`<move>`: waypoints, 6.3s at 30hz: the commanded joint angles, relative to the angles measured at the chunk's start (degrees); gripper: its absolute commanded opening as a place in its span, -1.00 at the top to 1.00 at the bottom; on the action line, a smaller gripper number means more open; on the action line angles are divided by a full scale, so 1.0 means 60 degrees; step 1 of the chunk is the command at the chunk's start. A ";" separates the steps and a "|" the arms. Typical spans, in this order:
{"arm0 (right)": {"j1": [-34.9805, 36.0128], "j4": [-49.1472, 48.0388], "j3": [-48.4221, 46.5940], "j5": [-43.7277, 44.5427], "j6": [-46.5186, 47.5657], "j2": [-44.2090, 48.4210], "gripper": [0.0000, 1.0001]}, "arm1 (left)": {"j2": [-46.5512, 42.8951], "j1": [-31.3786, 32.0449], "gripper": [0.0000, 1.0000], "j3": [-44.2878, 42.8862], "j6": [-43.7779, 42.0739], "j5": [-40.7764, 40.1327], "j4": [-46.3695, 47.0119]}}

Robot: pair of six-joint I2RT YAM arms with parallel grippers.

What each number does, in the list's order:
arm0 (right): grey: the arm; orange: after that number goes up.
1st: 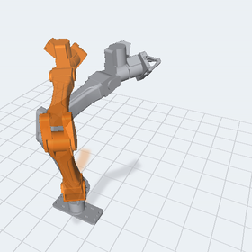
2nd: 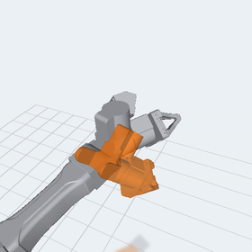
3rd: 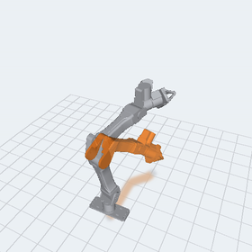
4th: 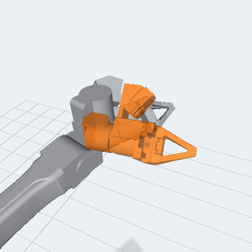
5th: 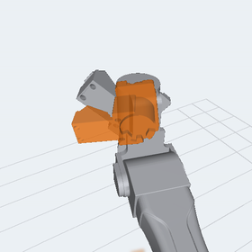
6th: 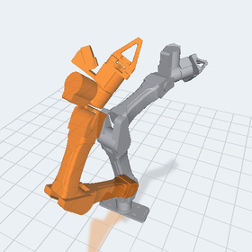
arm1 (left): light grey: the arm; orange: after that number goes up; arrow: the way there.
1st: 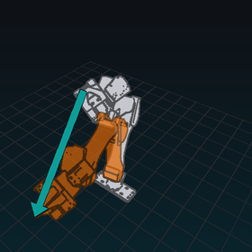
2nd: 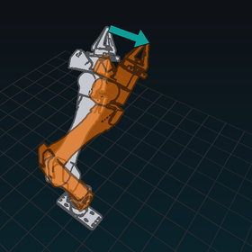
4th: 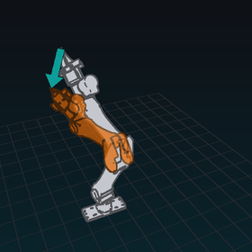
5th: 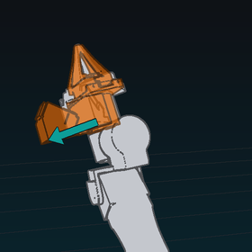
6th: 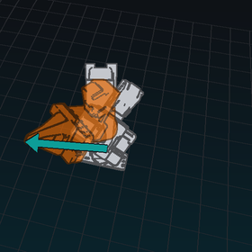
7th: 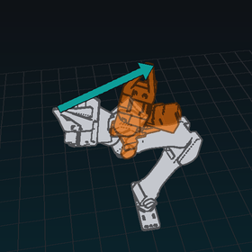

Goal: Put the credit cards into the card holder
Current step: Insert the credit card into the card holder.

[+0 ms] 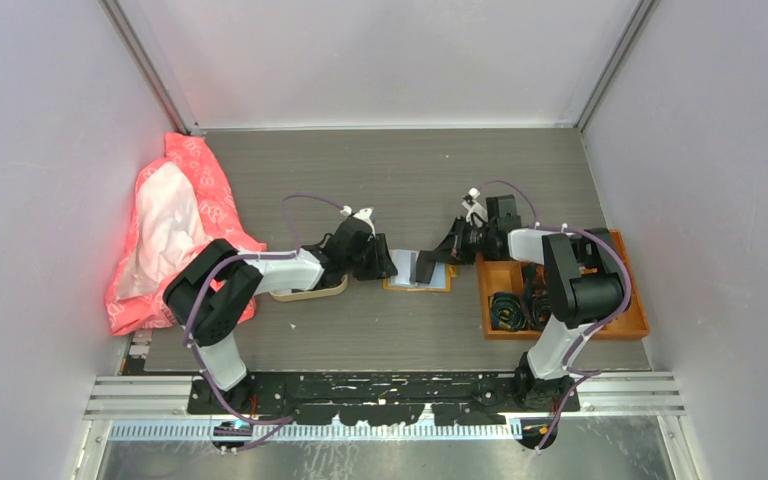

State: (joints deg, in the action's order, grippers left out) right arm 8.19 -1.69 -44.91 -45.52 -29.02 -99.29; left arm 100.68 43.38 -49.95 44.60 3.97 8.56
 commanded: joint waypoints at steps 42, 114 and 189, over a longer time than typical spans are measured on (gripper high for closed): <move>0.0406 0.0341 -0.1139 -0.1198 0.0156 -0.1402 0.81 | 0.0517 -0.0081 0.14 -0.0562 -0.0519 0.0508 -0.1200; 0.0729 0.2696 -0.2871 -0.1108 0.1428 -0.2431 0.44 | 0.2354 0.3016 0.62 -0.4843 -0.0484 -0.3937 -0.3188; 0.1256 0.6194 -0.4050 0.1555 0.4031 -0.1894 0.89 | 0.0998 -0.0591 0.71 -0.3182 -0.2450 0.0941 -0.3842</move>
State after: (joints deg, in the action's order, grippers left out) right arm 14.68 39.44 -69.30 -37.56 -0.71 -111.39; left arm 106.30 40.10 -67.35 29.56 7.42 -14.46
